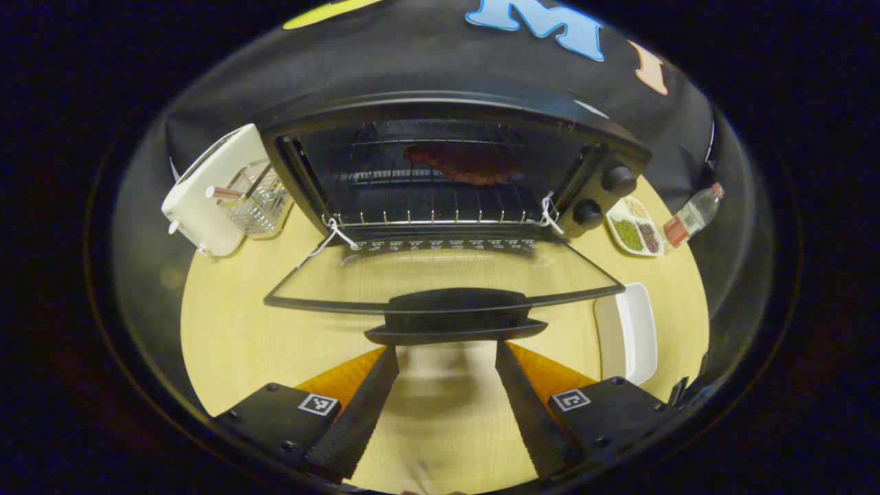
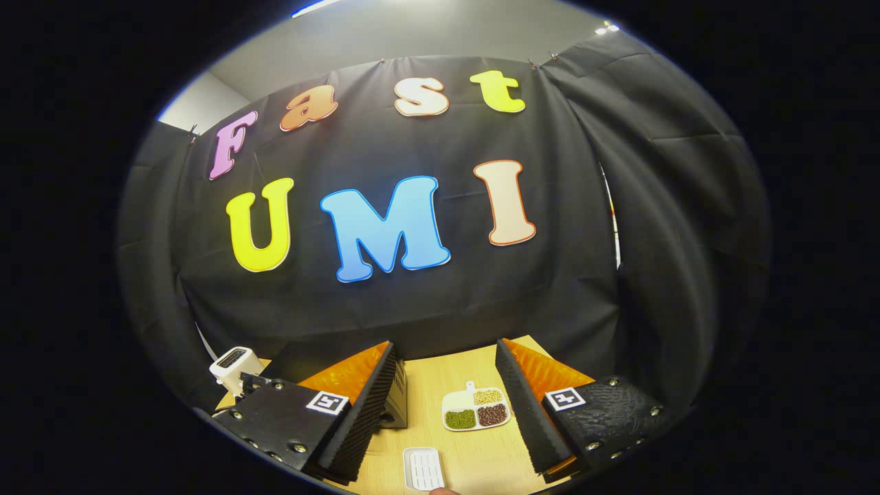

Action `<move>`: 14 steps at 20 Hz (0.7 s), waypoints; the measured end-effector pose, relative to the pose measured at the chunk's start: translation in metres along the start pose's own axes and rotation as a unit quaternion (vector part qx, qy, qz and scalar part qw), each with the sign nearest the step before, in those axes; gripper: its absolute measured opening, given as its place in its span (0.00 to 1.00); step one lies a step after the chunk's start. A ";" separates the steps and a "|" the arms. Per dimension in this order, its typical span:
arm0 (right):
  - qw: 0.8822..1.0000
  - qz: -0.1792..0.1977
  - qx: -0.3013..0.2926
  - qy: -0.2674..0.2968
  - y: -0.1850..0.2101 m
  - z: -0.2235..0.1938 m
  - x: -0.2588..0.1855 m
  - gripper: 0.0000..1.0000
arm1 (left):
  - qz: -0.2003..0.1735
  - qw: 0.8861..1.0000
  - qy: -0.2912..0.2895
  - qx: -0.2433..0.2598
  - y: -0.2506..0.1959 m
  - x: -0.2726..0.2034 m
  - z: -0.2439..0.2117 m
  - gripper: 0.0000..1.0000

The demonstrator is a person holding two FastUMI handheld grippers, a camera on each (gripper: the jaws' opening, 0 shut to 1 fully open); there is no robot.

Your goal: Open the electric oven with the left hand, put the food in, and close the electric oven.

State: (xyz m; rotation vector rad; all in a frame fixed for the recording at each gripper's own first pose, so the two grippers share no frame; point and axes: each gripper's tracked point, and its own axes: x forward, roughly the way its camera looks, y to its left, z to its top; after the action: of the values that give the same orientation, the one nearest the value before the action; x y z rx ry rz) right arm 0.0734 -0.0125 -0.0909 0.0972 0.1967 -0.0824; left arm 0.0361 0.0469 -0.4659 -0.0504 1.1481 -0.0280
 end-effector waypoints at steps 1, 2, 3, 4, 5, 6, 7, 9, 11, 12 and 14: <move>1.000 0.003 -0.002 0.000 0.003 0.000 -0.002 0.89 | -0.002 1.000 -0.009 -0.007 -0.002 -0.005 0.003 0.97; 1.000 0.006 -0.004 -0.001 0.005 0.001 -0.002 0.89 | -0.004 1.000 -0.017 -0.011 -0.003 -0.007 0.008 0.93; 1.000 0.008 -0.007 -0.002 0.006 0.002 -0.003 0.89 | -0.005 1.000 -0.024 -0.013 -0.004 -0.009 0.012 0.97; 1.000 0.009 -0.009 -0.003 0.007 0.002 -0.004 0.89 | -0.005 0.999 -0.032 -0.014 -0.005 -0.011 0.018 0.97; 1.000 0.008 -0.011 -0.004 0.007 0.003 -0.005 0.89 | -0.005 0.999 -0.039 -0.014 -0.005 -0.011 0.023 0.97; 1.000 0.008 -0.010 -0.004 0.006 0.002 -0.006 0.89 | -0.005 0.999 -0.047 -0.013 -0.005 -0.013 0.028 0.97; 1.000 0.006 -0.009 -0.004 0.005 0.002 -0.007 0.89 | -0.004 0.998 -0.054 -0.013 -0.004 -0.017 0.034 0.97; 1.000 0.003 -0.008 -0.002 0.002 0.001 -0.007 0.89 | -0.002 0.998 -0.069 -0.015 -0.002 -0.025 0.043 0.97; 1.000 0.000 -0.008 0.001 -0.002 -0.002 -0.009 0.89 | -0.006 0.996 -0.086 -0.024 -0.004 -0.032 0.052 0.97; 1.000 -0.001 -0.008 0.002 -0.003 -0.003 -0.010 0.89 | -0.007 0.995 -0.097 -0.028 -0.003 -0.036 0.056 0.97; 1.000 0.000 -0.010 0.004 -0.004 -0.005 -0.010 0.89 | -0.019 0.992 -0.124 -0.032 -0.006 -0.049 0.067 1.00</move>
State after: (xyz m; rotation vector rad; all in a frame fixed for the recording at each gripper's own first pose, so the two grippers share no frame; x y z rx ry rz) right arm 0.0621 -0.0148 -0.0943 0.0787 0.2052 -0.0796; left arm 0.0771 0.0452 -0.3931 -0.1298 0.8989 -0.0170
